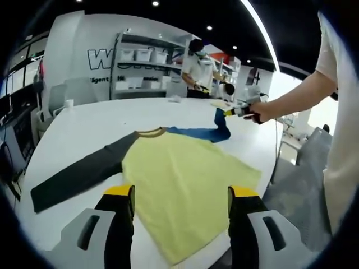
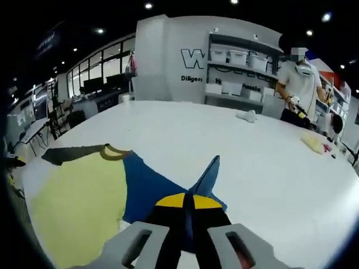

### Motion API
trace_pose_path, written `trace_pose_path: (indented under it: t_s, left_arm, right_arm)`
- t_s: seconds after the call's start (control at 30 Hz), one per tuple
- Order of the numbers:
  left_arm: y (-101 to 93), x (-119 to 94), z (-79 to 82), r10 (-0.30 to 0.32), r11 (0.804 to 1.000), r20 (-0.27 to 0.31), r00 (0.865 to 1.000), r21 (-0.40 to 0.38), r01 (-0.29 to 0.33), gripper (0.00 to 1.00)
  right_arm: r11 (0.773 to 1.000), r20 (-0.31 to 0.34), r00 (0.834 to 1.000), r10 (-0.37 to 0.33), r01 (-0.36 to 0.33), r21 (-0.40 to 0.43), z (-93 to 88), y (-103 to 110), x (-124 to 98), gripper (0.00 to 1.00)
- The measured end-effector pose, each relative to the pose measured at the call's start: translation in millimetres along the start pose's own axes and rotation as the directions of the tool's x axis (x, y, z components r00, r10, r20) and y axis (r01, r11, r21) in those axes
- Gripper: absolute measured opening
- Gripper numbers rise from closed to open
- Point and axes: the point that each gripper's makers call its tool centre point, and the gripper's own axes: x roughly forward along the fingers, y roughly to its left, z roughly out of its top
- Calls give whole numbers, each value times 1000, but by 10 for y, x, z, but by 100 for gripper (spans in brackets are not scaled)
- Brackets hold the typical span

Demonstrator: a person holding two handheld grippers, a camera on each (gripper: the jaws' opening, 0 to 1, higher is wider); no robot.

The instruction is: Fold the garment on the visible template until the final outline fits inside the template.

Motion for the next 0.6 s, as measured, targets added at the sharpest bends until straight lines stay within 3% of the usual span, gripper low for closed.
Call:
trace_pose_path:
  t_s: [0.6]
  left_arm:
    - [70, -136, -57, -20, 1000, -16, 1000, 17, 20, 71]
  right_arm:
    - [987, 49, 987, 155, -153, -50, 358, 1249, 436, 0]
